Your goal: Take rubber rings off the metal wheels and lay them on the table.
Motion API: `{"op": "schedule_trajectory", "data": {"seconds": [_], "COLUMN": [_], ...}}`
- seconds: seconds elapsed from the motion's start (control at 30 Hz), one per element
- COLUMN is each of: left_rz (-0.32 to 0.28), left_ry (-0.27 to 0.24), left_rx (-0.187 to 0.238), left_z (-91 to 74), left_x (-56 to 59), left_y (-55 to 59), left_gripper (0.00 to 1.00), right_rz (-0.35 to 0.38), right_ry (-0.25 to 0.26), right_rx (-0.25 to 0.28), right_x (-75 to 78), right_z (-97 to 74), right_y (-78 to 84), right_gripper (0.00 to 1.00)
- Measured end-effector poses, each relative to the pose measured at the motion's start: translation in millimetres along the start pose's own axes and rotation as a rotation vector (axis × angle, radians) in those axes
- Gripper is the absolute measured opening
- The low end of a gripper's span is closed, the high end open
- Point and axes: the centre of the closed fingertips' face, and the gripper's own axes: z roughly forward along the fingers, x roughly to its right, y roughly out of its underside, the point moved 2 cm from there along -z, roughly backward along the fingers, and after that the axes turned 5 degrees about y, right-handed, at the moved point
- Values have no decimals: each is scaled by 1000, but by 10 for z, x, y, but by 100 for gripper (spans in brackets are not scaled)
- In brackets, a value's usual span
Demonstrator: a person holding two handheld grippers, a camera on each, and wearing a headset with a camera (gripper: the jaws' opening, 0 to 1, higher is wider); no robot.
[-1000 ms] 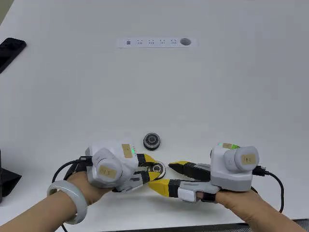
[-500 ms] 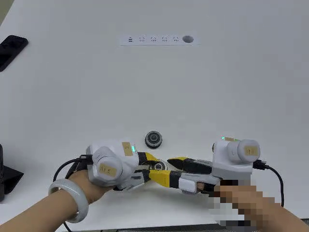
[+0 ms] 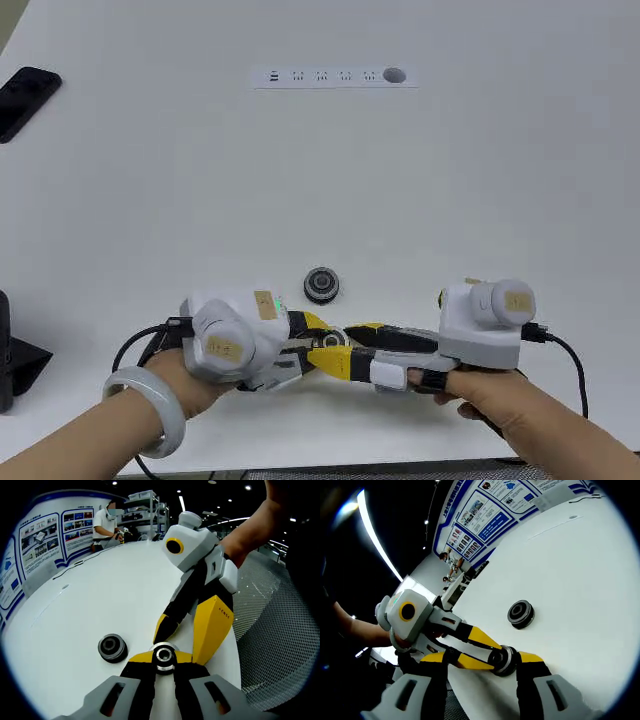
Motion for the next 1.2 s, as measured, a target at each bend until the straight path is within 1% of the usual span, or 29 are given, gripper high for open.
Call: {"op": "schedule_trajectory", "data": {"seconds": [0.03,0.47,0.77,1.07,1.2], "left_rz": [0,-2,-4,-5,-4], "left_ry": [0,0,-2,-2,-2], "left_rx": [0,0,2,2,2], "left_z": [0,1,2,2,1], "left_x": [0,-2,-5,-3,-2], "left_y": [0,2,11,9,9], "left_gripper": [13,13,13,13,13], "right_rz": [-6,30,61,85,85], "right_ry": [-1,-18,-31,-33,-31], "right_rx": [4,-29,-64,-58,-59], "right_x": [-2,-24,-28,-20,-7], "right_z": [-2,-67,-98,-133,-153], "right_y": [-6,34,55,45,44], "right_gripper": [56,56,55,54,49]}}
